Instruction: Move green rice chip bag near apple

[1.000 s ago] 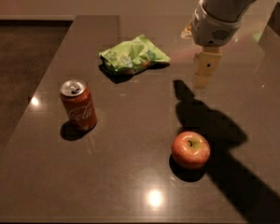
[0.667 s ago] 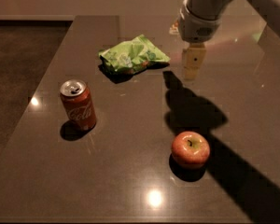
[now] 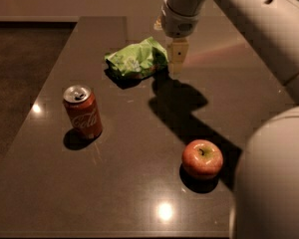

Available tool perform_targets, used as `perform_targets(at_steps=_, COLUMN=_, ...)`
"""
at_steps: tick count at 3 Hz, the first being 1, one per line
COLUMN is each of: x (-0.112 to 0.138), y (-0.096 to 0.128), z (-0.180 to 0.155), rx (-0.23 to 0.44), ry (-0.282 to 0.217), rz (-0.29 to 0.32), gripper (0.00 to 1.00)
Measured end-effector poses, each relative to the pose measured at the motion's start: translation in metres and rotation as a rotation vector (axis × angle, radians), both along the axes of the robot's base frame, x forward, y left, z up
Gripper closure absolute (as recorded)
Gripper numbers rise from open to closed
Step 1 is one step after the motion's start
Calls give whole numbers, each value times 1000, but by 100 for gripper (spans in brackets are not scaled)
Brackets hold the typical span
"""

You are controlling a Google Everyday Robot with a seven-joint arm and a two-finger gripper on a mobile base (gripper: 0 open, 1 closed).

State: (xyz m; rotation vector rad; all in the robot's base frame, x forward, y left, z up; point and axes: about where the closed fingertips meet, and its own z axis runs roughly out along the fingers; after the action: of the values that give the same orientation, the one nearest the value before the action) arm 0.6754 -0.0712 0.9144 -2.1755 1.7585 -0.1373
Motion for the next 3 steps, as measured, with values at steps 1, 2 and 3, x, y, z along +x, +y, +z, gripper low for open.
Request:
perform_targets(at_steps=1, x=18, y=31, z=-2, rx=1, ry=-1, rz=42, gripper=0)
perform_targets(at_steps=2, x=32, y=60, z=-13, rx=-18, ry=15, rz=73, gripper=0)
perform_targets(at_steps=3, x=33, y=85, z=-24, rx=-39, ry=43, rz=109, gripper=0)
